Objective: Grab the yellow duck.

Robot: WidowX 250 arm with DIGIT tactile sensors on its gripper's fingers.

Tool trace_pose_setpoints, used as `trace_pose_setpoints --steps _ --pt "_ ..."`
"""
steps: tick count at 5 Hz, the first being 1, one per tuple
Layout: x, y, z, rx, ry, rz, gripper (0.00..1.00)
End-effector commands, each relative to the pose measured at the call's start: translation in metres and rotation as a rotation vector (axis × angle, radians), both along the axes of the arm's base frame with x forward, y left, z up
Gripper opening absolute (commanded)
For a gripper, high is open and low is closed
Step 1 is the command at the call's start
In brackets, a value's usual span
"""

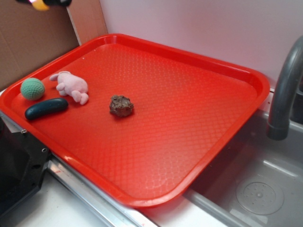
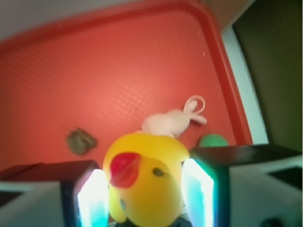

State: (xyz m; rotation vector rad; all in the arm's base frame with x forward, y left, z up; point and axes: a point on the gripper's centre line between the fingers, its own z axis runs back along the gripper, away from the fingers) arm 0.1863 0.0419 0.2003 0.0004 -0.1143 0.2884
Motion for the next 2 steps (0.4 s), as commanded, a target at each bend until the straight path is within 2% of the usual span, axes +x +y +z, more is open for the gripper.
trace_pose_setpoints --steps 1,2 --pt "0.0010 -0.0100 0.0170 0.027 -0.036 0.003 0.00" --pt "0.0018 -0.0122 0.0137 0.036 -0.025 -0.015 0.00"
